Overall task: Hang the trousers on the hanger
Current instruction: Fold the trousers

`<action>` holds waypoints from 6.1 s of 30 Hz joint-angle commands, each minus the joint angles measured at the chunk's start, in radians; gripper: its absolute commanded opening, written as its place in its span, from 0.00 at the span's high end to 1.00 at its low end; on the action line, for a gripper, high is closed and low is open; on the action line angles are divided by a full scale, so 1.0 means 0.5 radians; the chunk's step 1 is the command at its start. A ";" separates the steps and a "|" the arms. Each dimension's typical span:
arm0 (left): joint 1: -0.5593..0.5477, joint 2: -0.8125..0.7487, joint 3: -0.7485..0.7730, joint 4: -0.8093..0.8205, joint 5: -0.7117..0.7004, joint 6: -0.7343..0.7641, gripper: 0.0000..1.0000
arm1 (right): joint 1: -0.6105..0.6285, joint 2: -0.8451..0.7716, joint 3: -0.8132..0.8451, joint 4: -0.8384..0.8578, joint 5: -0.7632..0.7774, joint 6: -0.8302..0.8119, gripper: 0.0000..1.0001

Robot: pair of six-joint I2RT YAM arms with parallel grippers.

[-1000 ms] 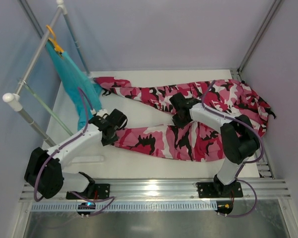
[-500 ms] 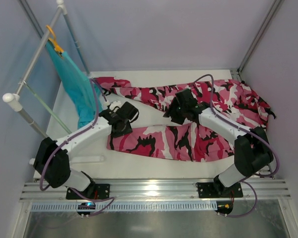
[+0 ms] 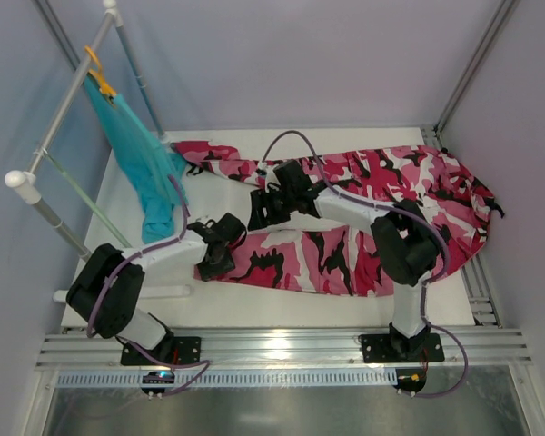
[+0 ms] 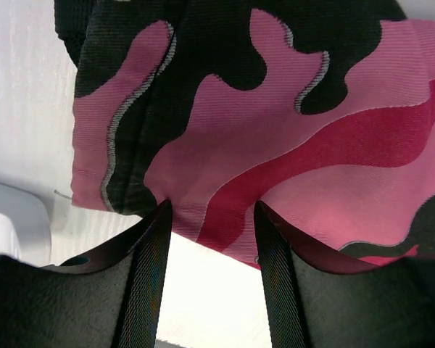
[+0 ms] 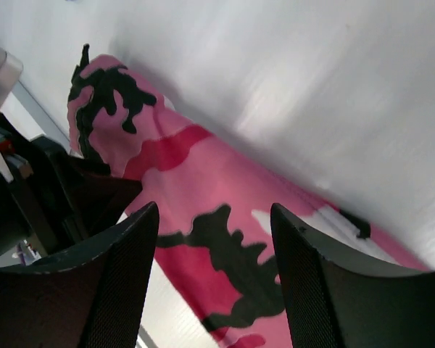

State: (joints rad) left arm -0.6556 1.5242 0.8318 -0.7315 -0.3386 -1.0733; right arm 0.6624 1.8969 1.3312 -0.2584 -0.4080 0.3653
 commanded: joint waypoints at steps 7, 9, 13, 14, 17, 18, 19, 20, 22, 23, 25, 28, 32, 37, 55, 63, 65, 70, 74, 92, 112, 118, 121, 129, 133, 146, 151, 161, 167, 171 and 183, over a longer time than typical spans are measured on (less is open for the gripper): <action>0.038 -0.134 -0.206 0.159 0.051 -0.099 0.51 | 0.003 0.498 0.669 -0.231 -0.313 -0.589 0.35; 0.044 -0.146 -0.200 0.144 0.036 -0.099 0.51 | 0.019 0.590 0.731 -0.314 -0.283 -0.650 0.35; 0.044 -0.174 -0.203 0.147 0.021 -0.105 0.52 | 0.089 0.655 0.783 -0.376 -0.093 -0.684 0.39; 0.047 -0.174 -0.203 0.147 0.024 -0.108 0.51 | 0.099 0.658 0.780 -0.376 -0.044 -0.688 0.41; 0.047 -0.161 -0.219 0.159 0.033 -0.115 0.52 | 0.126 0.661 0.734 -0.342 -0.013 -0.681 0.58; 0.047 -0.149 -0.222 0.162 0.033 -0.121 0.52 | 0.132 0.667 0.719 -0.321 0.003 -0.675 0.64; 0.053 -0.143 -0.225 0.165 0.033 -0.121 0.51 | 0.129 0.667 0.713 -0.312 0.018 -0.672 0.70; 0.056 -0.140 -0.228 0.168 0.033 -0.118 0.51 | 0.132 0.670 0.703 -0.293 0.037 -0.645 0.91; 0.053 -0.128 -0.234 0.159 0.030 -0.121 0.51 | 0.123 0.664 0.700 -0.247 0.177 -0.602 0.96; 0.056 -0.128 -0.237 0.162 0.027 -0.121 0.51 | 0.114 0.661 0.700 -0.235 0.190 -0.571 0.96; 0.059 -0.134 -0.240 0.126 -0.004 -0.124 0.50 | 0.077 0.640 0.706 -0.183 0.285 -0.467 0.96; 0.072 -0.158 -0.237 0.083 -0.035 -0.133 0.50 | 0.022 0.591 0.661 -0.088 0.432 -0.301 0.96; 0.124 -0.226 -0.228 0.030 -0.081 -0.127 0.50 | -0.018 0.526 0.602 -0.002 0.552 -0.194 0.96; 0.148 -0.330 -0.188 -0.004 -0.068 -0.096 0.50 | -0.012 0.465 0.538 0.060 0.035 -0.285 0.83; 0.302 -0.652 0.066 -0.190 -0.237 0.088 0.46 | 0.182 0.695 0.651 -0.103 0.085 -0.649 0.86; 0.363 -0.683 0.422 -0.313 -0.455 0.226 0.43 | 0.188 0.432 0.538 0.265 0.576 0.008 0.96; 0.388 -0.680 0.432 -0.292 -0.431 0.238 0.43 | 0.255 0.339 0.449 0.366 0.705 0.088 0.96; 0.406 -0.634 0.371 -0.234 -0.378 0.241 0.42 | 0.298 0.302 0.213 0.455 1.076 0.162 0.96; 0.409 -0.634 0.257 -0.148 -0.338 0.244 0.42 | 0.307 0.198 -0.079 0.777 1.101 0.190 0.96; 0.345 -0.159 0.327 0.377 0.143 0.211 0.43 | -0.146 -0.106 0.124 -0.324 1.187 0.971 0.49; 0.532 0.296 0.199 0.251 0.021 0.284 0.47 | -1.542 -1.005 -0.901 -1.029 2.000 1.457 0.43; 0.737 0.173 0.119 0.211 0.021 0.367 0.47 | -1.782 -1.128 -1.054 -0.968 1.960 1.442 0.43; 0.768 0.136 0.113 0.193 0.005 0.376 0.47 | -1.803 -1.119 -1.088 -0.953 1.982 1.457 0.43; 0.811 0.139 0.125 0.171 -0.007 0.410 0.47 | -1.865 -0.996 -1.202 -0.760 1.964 1.417 0.43; 0.835 0.121 0.119 0.150 -0.056 0.410 0.47 | -1.886 -0.922 -1.147 -0.805 1.939 1.429 0.48; 0.937 -0.020 0.153 0.119 -0.090 0.361 0.47 | -1.886 -1.293 -1.422 -1.170 1.921 1.785 0.96; 0.937 -0.075 0.168 0.141 0.002 0.330 0.47 | -1.883 -1.771 -1.650 -1.357 1.832 1.972 0.96; 0.713 -0.443 0.180 0.233 0.051 0.407 0.43 | -1.846 -2.272 -1.619 -1.101 1.529 1.517 0.62; 0.452 -0.628 0.229 0.420 0.226 0.579 0.40 | -1.846 -1.807 -1.068 -0.373 0.660 0.489 0.39; 0.348 -0.530 0.336 0.500 0.410 0.625 0.37 | -1.773 -1.160 -0.421 -0.529 0.579 0.252 0.36; 0.342 0.326 1.173 0.334 0.159 0.821 0.31 | -1.641 0.331 1.036 -0.719 0.797 0.134 0.36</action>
State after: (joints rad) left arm -0.4942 1.6188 1.2980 -0.5354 -0.1970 -0.7120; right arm -0.1558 1.9556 1.6905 -0.5537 -0.0769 0.4690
